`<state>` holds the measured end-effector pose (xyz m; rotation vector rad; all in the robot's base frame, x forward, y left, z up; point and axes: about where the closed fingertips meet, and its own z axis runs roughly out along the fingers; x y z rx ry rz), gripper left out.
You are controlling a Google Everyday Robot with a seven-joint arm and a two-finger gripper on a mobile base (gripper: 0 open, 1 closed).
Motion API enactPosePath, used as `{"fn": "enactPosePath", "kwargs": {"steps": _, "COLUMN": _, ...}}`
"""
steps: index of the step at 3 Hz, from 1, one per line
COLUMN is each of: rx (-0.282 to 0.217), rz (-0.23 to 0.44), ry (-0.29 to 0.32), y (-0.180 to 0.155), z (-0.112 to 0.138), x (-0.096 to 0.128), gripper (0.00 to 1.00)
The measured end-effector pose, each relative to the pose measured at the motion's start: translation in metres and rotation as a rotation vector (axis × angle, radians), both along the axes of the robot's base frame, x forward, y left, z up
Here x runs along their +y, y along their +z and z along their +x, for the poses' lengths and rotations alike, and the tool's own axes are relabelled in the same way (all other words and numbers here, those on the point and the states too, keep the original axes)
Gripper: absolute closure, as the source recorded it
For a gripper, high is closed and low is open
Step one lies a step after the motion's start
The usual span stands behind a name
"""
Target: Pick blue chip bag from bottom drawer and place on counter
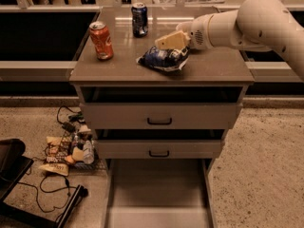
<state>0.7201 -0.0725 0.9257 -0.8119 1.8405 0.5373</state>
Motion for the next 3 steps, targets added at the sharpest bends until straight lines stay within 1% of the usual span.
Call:
{"fn": "enactPosePath", "kwargs": {"steps": 1, "rx": -0.003, "rz": -0.005, "ry": 0.008, "y": 0.003, "z": -0.002, "x": 0.001, "gripper": 0.00}}
{"fn": "enactPosePath", "kwargs": {"steps": 2, "rx": -0.038, "rz": -0.051, "ry": 0.062, "y": 0.035, "z": -0.017, "x": -0.002, "gripper": 0.00}}
{"fn": "enactPosePath", "kwargs": {"steps": 3, "rx": -0.064, "rz": -0.252, "ry": 0.084, "y": 0.100, "z": -0.071, "x": -0.036, "gripper": 0.00}}
